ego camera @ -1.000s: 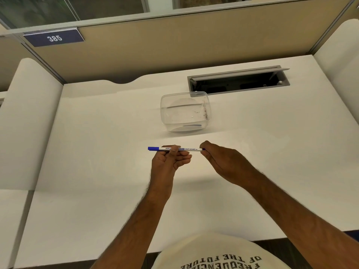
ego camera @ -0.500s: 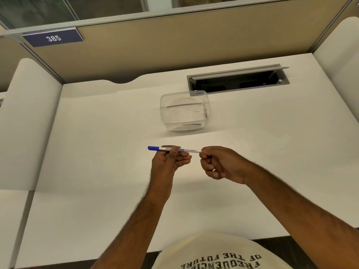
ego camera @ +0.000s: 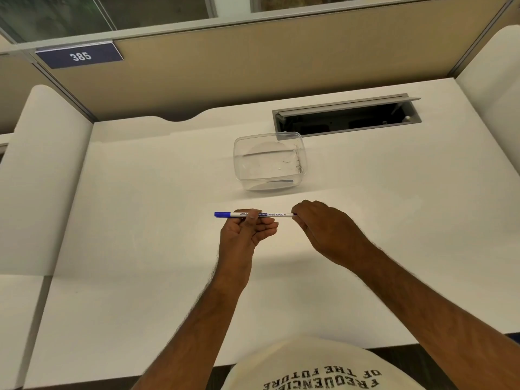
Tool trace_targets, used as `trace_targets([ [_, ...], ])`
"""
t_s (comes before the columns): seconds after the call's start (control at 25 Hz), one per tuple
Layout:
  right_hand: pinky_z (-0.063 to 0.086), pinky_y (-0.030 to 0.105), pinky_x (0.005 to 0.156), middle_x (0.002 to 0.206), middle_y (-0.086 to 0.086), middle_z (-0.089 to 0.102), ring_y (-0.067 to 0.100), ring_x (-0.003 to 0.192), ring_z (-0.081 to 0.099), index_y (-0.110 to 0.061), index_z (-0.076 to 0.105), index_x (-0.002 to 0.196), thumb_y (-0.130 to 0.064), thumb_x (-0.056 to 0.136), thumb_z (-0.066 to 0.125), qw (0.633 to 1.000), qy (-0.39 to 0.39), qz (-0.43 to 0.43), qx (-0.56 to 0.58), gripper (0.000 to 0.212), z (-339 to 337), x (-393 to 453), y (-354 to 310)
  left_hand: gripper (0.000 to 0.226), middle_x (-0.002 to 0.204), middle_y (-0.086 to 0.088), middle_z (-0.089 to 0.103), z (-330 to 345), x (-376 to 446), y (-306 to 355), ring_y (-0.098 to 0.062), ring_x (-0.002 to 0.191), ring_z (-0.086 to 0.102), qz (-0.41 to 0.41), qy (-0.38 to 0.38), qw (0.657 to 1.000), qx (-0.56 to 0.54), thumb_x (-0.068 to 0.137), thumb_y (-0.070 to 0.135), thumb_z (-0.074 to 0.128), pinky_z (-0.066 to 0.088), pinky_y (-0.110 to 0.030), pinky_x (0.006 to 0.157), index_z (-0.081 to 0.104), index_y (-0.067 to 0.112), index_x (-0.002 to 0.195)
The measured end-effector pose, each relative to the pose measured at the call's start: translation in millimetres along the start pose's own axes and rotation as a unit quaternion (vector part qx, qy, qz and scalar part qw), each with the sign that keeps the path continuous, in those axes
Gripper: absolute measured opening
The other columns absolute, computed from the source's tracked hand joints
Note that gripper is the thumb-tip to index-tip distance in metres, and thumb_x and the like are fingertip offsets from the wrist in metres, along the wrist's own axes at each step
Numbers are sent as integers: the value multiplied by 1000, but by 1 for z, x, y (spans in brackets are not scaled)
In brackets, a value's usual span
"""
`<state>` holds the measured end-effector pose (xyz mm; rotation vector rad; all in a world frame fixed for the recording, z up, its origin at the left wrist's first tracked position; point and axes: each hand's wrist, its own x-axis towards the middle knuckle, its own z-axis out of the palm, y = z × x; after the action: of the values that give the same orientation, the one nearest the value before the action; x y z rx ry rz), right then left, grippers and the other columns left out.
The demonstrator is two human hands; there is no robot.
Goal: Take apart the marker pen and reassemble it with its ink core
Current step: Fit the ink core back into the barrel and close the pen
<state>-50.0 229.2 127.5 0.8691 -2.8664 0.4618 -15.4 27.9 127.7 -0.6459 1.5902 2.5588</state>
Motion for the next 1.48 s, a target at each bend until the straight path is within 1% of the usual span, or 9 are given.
trace_targets([
  [0.2, 44, 36, 66, 79, -7, 55, 19, 74, 52, -21, 48, 91, -34, 111, 34, 960, -99, 112, 238, 27, -3, -4, -2, 16, 87, -15, 78, 2, -2, -1, -28, 80, 78, 0, -3, 1000, 13, 105, 13, 54, 64, -30, 73, 67, 5, 101],
  [0.36, 38, 30, 56, 74, 3, 57, 22, 66, 55, -16, 53, 85, -31, 110, 42, 587, -190, 359, 700, 31, -5, 4, -8, 16, 89, -16, 78, -1, -3, -3, -30, 83, 78, 9, -10, 999, 41, 104, 14, 55, 63, -31, 74, 67, 6, 101],
  [0.4, 38, 29, 55, 73, 4, 56, 22, 65, 54, -16, 54, 85, -32, 110, 42, 573, -201, 372, 702, 32, -6, 5, -9, 15, 90, -16, 78, -3, -2, -4, -31, 83, 78, 9, -8, 999, 42, 104, 15, 56, 63, -31, 74, 67, 6, 101],
  [0.6, 44, 32, 60, 78, -6, 56, 18, 68, 52, -19, 49, 90, -34, 111, 33, 939, -126, 166, 274, 31, -9, -1, -9, 15, 89, -16, 78, -4, -2, -3, -30, 82, 78, 8, -4, 1000, 21, 104, 15, 55, 63, -32, 74, 65, 4, 103],
  [0.68, 44, 36, 56, 83, -6, 53, 20, 67, 50, -21, 51, 96, -40, 110, 30, 996, -51, 62, 40, 32, -4, -4, -6, 16, 88, -16, 77, -1, -2, -1, -30, 81, 77, 11, -5, 1000, 8, 105, 14, 53, 63, -31, 74, 65, 3, 103],
  [1.0, 46, 36, 59, 83, -5, 53, 19, 68, 50, -20, 50, 96, -36, 110, 34, 989, -63, 50, 121, 27, -9, -5, 0, 16, 85, -14, 77, 4, -4, 0, -28, 78, 78, 22, -10, 1000, 16, 105, 13, 53, 63, -30, 71, 64, 4, 101],
  [1.16, 39, 33, 55, 72, 8, 52, 23, 61, 50, -13, 45, 87, -26, 110, 37, 666, -231, 304, 641, 28, -21, 5, -8, 16, 86, -14, 78, -1, -5, -4, -28, 78, 78, 19, -9, 999, 26, 105, 13, 53, 64, -31, 72, 65, 4, 102],
  [1.2, 39, 32, 53, 72, 9, 52, 24, 60, 51, -12, 47, 88, -26, 110, 37, 654, -241, 318, 643, 28, -20, 6, -7, 16, 86, -13, 78, -1, -5, -4, -28, 79, 78, 19, -7, 999, 30, 105, 13, 53, 64, -31, 73, 66, 4, 101],
  [1.48, 50, 29, 52, 96, 6, 70, 19, 73, 71, -18, 58, 112, -17, 107, 53, 823, -97, 229, 511, 8, 6, -2, -8, 16, 90, -18, 77, -3, -7, -11, -30, 82, 77, -7, 16, 1000, 19, 104, 16, 58, 64, -32, 74, 70, 7, 99],
])
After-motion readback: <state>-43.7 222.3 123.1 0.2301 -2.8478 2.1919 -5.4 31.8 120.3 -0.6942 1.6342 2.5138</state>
